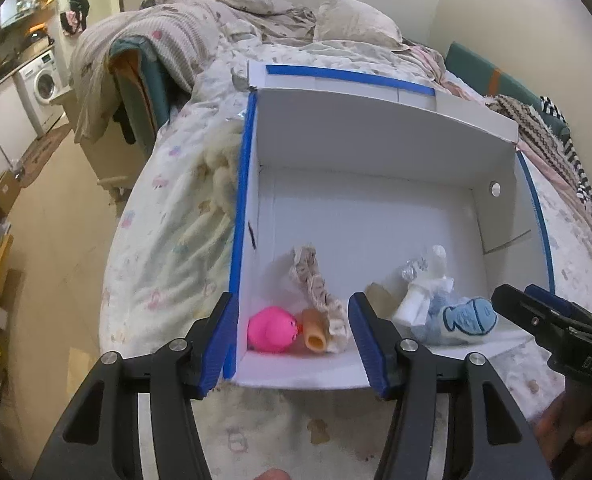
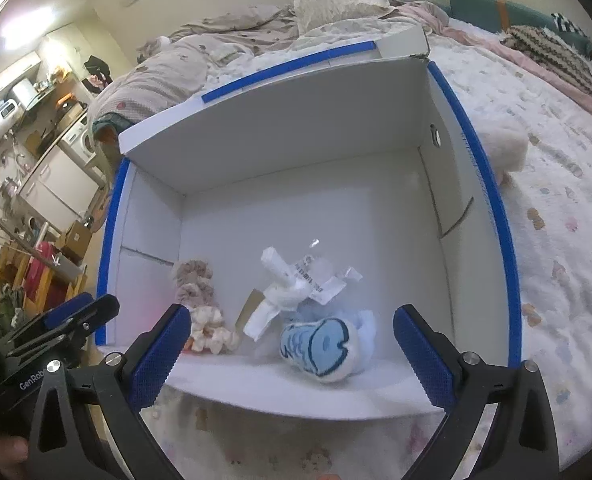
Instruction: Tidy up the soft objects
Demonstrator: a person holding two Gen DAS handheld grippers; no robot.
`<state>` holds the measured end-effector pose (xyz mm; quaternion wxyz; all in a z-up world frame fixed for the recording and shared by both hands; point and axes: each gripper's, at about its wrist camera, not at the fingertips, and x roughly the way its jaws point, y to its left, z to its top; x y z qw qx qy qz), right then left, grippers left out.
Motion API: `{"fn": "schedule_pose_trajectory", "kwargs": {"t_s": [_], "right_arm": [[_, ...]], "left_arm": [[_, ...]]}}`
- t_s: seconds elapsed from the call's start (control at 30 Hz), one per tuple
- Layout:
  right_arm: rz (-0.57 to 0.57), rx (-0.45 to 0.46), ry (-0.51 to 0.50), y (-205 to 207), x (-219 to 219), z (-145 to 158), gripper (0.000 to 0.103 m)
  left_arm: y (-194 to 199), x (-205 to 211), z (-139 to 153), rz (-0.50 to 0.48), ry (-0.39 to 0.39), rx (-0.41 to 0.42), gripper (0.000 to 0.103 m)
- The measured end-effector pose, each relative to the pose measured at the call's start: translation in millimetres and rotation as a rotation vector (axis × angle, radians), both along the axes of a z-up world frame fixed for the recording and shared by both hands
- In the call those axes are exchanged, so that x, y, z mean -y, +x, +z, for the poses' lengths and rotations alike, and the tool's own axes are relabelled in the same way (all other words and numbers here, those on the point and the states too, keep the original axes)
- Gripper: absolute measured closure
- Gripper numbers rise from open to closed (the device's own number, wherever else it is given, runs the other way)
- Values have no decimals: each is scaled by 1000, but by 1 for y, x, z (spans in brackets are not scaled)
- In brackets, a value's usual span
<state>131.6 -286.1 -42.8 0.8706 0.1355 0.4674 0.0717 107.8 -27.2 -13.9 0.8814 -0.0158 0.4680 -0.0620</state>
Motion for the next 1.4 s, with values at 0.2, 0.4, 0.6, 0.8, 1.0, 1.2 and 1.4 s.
{"fn": "schedule_pose_trajectory", "kwargs": {"t_s": [0.2, 0.4, 0.6, 0.8, 1.0, 1.2, 1.4], "right_arm": [[3, -11, -25, -16, 0, -2, 0], [4, -12, -36, -35, -1, -1, 0], [23, 70, -85, -52, -1, 14, 0], [1, 185, -89, -68, 4, 35, 0], [-17, 288, -125, -85, -2, 53, 0], [-12, 297, -101, -88, -5, 50, 0], [-8, 305, -115, -81, -13, 47, 0]], "left_arm": [[-20, -9, 2, 16, -24, -3, 39], [-38, -12, 3, 20, 4, 17, 33], [-66, -16, 34, 28, 32, 221, 18], [-85, -16, 42, 7, 41, 310, 0], [-92, -14, 48, 10, 29, 315, 0], [-91, -14, 46, 74, 87, 328, 0], [-83, -19, 36, 90, 63, 291, 0]]}}
